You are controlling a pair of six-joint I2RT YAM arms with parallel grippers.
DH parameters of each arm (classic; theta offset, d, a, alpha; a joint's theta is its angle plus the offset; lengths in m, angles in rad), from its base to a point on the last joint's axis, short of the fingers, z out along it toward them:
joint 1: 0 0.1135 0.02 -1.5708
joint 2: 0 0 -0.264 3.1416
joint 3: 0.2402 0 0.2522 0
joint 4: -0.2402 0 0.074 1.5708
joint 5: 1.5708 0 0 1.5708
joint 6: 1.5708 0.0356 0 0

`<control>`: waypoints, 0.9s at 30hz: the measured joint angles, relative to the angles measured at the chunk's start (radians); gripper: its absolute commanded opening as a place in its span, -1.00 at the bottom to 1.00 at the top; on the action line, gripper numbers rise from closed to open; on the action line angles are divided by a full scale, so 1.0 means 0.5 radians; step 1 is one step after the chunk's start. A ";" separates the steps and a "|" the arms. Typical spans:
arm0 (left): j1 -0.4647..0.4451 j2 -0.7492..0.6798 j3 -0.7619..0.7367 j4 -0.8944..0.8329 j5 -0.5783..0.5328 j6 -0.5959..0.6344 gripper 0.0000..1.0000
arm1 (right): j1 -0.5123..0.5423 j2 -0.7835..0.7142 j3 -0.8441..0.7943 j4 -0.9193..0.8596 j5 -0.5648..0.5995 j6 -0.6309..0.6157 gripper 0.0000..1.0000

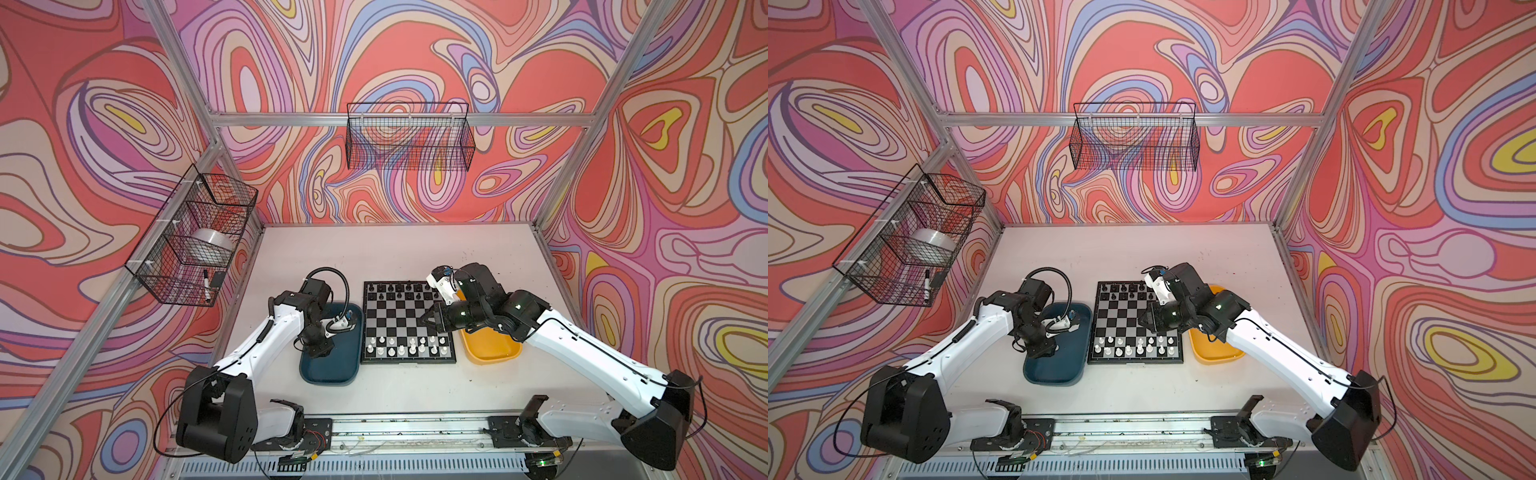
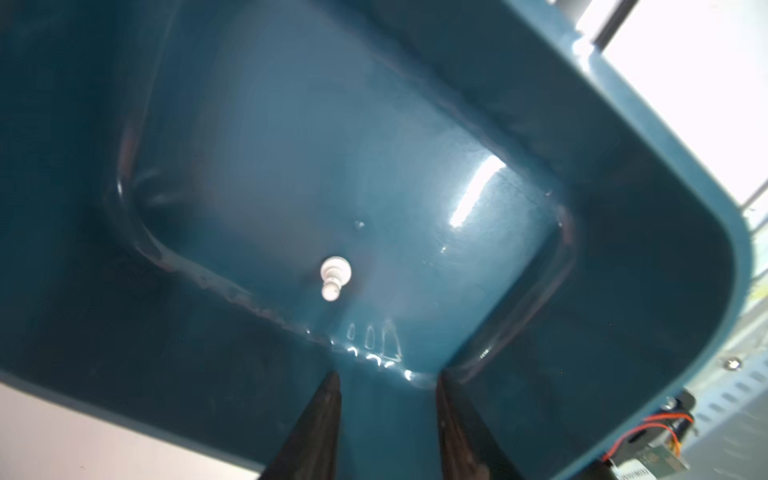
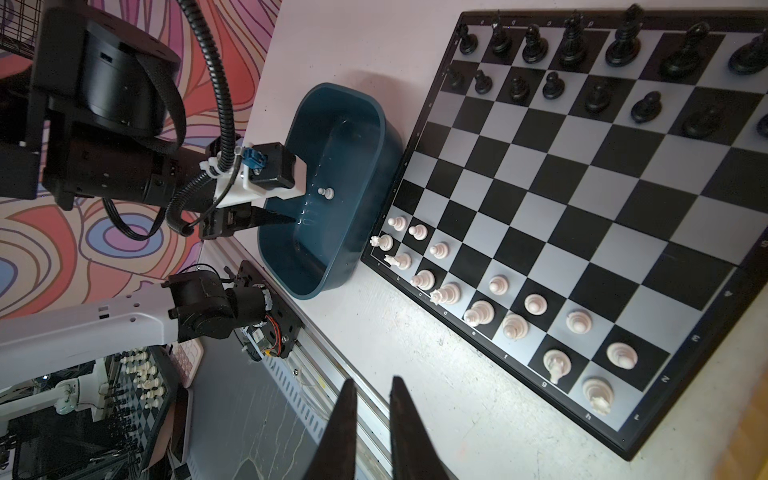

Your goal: Set up the chess pieces on the board

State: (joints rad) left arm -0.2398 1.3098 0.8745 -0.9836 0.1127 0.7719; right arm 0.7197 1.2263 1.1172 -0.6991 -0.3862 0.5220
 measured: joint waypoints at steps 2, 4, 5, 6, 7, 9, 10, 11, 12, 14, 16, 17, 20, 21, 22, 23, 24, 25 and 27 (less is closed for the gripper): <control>0.014 0.017 -0.008 0.025 0.001 0.006 -0.25 | 0.000 0.000 -0.010 0.005 0.000 0.001 -0.69; 0.024 0.033 -0.023 0.056 0.002 0.006 -0.25 | 0.000 0.000 -0.016 0.006 0.001 0.001 -0.69; 0.025 0.037 -0.030 0.067 0.002 0.006 -0.26 | 0.000 0.000 -0.017 0.008 0.000 0.001 -0.69; 0.025 0.043 -0.037 0.078 0.002 0.007 -0.27 | 0.000 0.001 -0.017 0.008 0.000 0.001 -0.69; 0.025 0.048 -0.046 0.089 0.002 0.007 -0.27 | 0.000 0.002 -0.018 0.008 0.000 0.001 -0.69; 0.025 0.054 -0.060 0.105 0.001 0.009 -0.27 | 0.000 0.004 -0.018 0.009 0.000 0.001 -0.69; 0.026 0.056 -0.068 0.114 0.000 0.012 -0.28 | 0.000 0.006 -0.018 0.009 0.000 0.000 -0.69; 0.026 0.056 -0.075 0.123 0.000 0.013 -0.28 | 0.000 0.010 -0.018 0.010 0.000 0.000 -0.69; 0.025 0.056 -0.082 0.134 0.000 0.014 -0.28 | 0.000 0.014 -0.019 0.011 0.000 0.000 -0.69; 0.026 0.056 -0.094 0.151 -0.001 0.014 -0.28 | 0.000 0.018 -0.026 0.016 0.000 0.000 -0.69; 0.026 0.061 -0.097 0.158 -0.001 0.014 -0.28 | 0.000 0.024 -0.035 0.024 0.000 0.000 -0.69; 0.027 0.064 -0.097 0.165 -0.001 0.014 -0.28 | 0.000 0.027 -0.038 0.024 0.000 0.000 -0.69; 0.033 0.079 -0.101 0.192 -0.002 0.021 -0.27 | 0.000 0.033 -0.050 0.025 0.000 0.000 -0.69; 0.034 0.085 -0.103 0.197 -0.002 0.020 -0.28 | 0.000 0.034 -0.051 0.025 0.001 0.000 -0.69; 0.034 0.089 -0.104 0.203 -0.002 0.020 -0.28 | 0.000 0.036 -0.052 0.025 0.001 0.000 -0.69; 0.034 0.092 -0.104 0.208 -0.002 0.020 -0.28 | 0.000 0.037 -0.054 0.027 0.001 0.000 -0.69; 0.034 0.095 -0.104 0.214 -0.002 0.020 -0.28 | 0.000 0.037 -0.059 0.029 0.001 0.000 -0.69; 0.034 0.098 -0.104 0.219 -0.002 0.020 -0.28 | 0.000 0.037 -0.060 0.028 0.001 0.000 -0.69; 0.034 0.110 -0.104 0.229 -0.002 0.021 -0.28 | 0.000 0.037 -0.062 0.028 0.001 0.000 -0.69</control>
State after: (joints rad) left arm -0.2226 1.3647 0.8227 -0.8692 0.1120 0.7822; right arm 0.7197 1.2449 1.0863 -0.6849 -0.3859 0.5220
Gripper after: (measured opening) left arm 0.361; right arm 0.156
